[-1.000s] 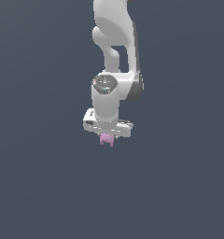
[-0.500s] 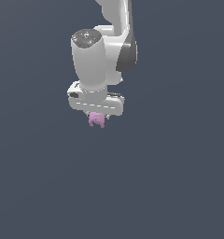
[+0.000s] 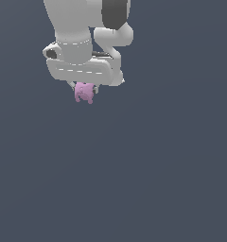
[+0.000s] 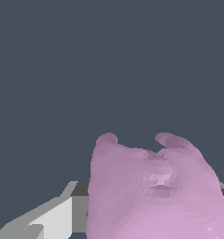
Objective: Pick up the object and move it to a goal position.
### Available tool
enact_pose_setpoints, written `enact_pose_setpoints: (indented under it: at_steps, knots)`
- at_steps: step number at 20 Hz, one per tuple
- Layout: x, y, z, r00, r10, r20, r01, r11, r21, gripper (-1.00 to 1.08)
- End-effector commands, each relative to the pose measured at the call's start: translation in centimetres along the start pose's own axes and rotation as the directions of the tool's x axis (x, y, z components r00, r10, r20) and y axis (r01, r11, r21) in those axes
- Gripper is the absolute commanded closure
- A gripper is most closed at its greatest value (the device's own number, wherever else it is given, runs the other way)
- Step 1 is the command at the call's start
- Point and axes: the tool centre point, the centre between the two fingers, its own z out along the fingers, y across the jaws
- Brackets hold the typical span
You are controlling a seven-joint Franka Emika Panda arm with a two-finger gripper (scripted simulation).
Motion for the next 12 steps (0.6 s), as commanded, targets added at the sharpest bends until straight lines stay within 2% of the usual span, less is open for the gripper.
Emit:
enact_pose_setpoints:
  at_steps: [1,12]
  knots:
    - [-0.7,1.2,-2.8,1.0,0.0,0.001,0.0,1.0,0.0,1.08]
    - [-2.8,5.5,-12.7,1.0,0.0,0.001,0.0,1.0,-0.001,1.08]
